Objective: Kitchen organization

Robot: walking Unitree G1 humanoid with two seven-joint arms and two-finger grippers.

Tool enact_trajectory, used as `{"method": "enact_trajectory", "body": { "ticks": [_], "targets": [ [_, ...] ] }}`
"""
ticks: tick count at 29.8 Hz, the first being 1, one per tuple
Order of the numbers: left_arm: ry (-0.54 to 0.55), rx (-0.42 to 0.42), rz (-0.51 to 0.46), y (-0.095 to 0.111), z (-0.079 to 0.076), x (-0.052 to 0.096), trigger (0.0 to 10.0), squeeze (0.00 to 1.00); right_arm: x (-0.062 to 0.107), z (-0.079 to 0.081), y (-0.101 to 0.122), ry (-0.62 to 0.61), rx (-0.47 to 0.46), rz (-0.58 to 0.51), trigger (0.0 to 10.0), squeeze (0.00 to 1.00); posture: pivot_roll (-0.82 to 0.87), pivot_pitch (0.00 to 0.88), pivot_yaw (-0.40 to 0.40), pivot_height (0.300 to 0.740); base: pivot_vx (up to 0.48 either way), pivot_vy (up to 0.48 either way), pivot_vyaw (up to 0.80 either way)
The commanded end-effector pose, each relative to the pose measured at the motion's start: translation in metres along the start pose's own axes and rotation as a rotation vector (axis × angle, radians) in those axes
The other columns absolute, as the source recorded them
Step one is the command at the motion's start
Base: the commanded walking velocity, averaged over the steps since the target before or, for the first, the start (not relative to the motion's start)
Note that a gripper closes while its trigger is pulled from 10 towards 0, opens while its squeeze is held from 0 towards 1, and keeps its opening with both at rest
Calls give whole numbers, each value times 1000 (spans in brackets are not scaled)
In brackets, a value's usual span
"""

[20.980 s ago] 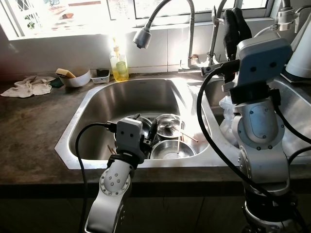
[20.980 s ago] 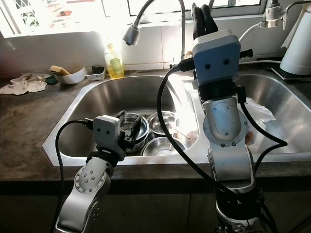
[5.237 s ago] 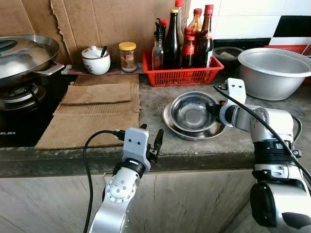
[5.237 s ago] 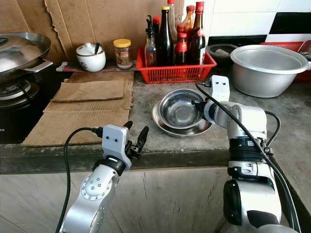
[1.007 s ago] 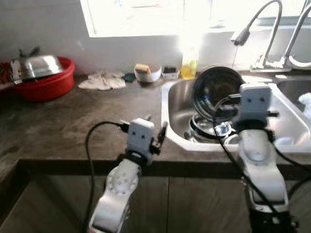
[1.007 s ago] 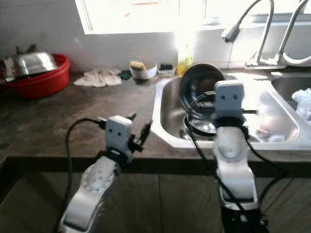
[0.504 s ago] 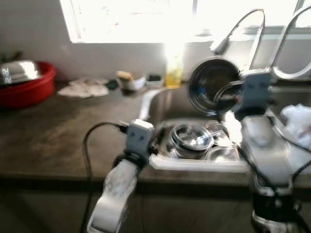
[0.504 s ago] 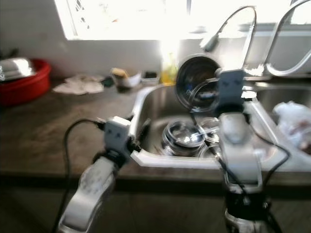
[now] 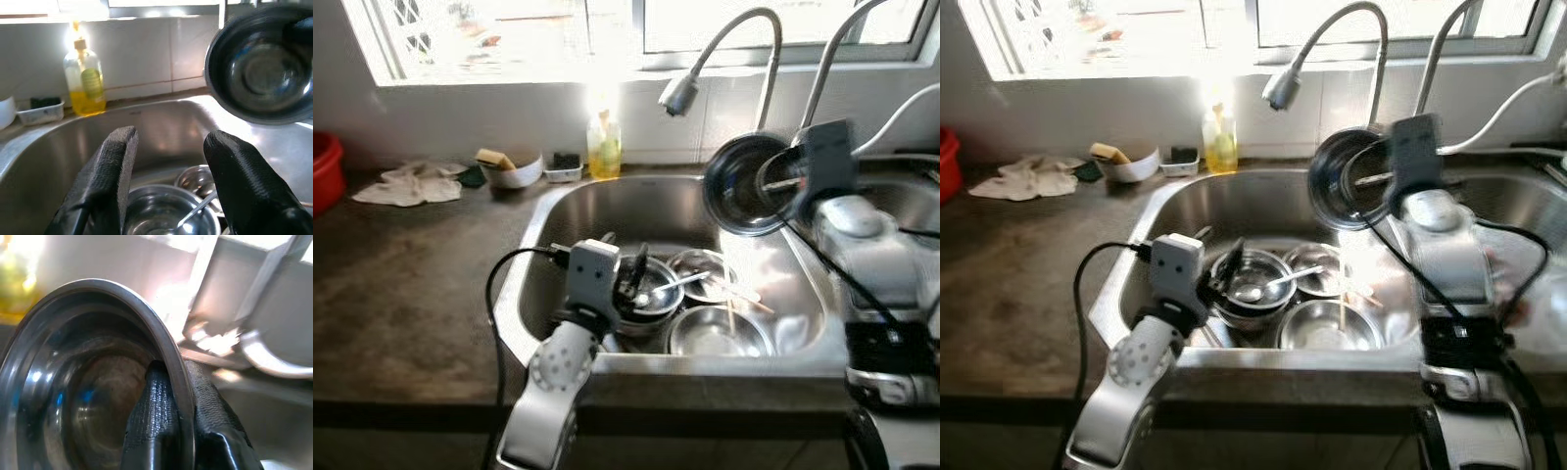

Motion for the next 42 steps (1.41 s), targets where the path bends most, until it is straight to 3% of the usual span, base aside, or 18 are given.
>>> {"method": "enact_trajectory", "body": {
  "ticks": [1,5,11,12,13,14,15,22,27,28,29,30,34,37,42],
  "targets": [
    [12,-10,-3,2,2,1,10000,0,-4,0,-13,22,-1,73,10000,0,8,40,-22,740,0,0,0],
    [16,-1,-1,2,1,2,10000,0,-14,10,-40,118,25,209,10000,0,14,47,-24,740,0,0,0],
    [15,-3,5,2,1,4,10000,0,-15,22,-60,195,9,301,10000,0,18,56,-25,740,0,0,0],
    [14,-5,6,2,1,4,10000,0,-16,23,-66,199,14,323,10000,216,25,58,-26,740,0,0,0],
    [14,-5,6,2,1,4,10000,0,-16,23,-66,199,14,323,10000,216,25,58,-26,740,0,0,0],
    [14,-6,7,2,2,4,10000,0,-16,24,-69,200,9,332,10000,855,25,58,-26,740,0,0,0],
    [15,-6,7,2,2,4,10000,0,-16,24,-71,200,13,337,10000,1000,24,58,-24,740,0,0,0],
    [12,-9,9,2,1,4,10000,0,-16,24,-74,192,-10,335,10000,1000,22,55,-20,740,0,0,0],
    [9,-7,8,2,0,3,10000,0,-12,25,-66,145,-65,240,10000,1000,21,49,-18,740,0,0,0],
    [10,-7,8,2,0,3,10000,0,-11,24,-63,127,-61,206,10000,565,21,49,-18,740,0,0,0],
    [10,-7,8,2,0,3,10000,0,-10,23,-60,116,-57,185,10000,565,21,49,-18,740,0,0,0],
    [10,-6,8,2,1,3,10000,0,-8,21,-56,81,-46,145,10000,0,21,45,-16,740,0,0,0],
    [7,-6,11,1,0,4,10000,0,0,19,-44,28,-53,51,10000,0,17,41,-15,740,0,0,0],
    [1,-14,17,-1,0,4,10000,0,24,17,-20,-45,-99,-152,10000,0,12,36,-9,740,0,0,0],
    [-1,-28,22,-2,1,4,10000,0,43,24,-15,-60,-124,-247,10000,0,6,32,-6,740,0,0,0]
  ]
}}
Point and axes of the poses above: a point about 5 cm out from each wrist's last joint towards the gripper, its own x axis pointing back from the gripper into the wrist, its own y axis along the axis of the wrist's last joint, z = x × y, the point moved 3 cm from there along -x, pointing out of the wrist towards the gripper, and after that the axes turned 2 degrees about x, right-handed, at the moved point
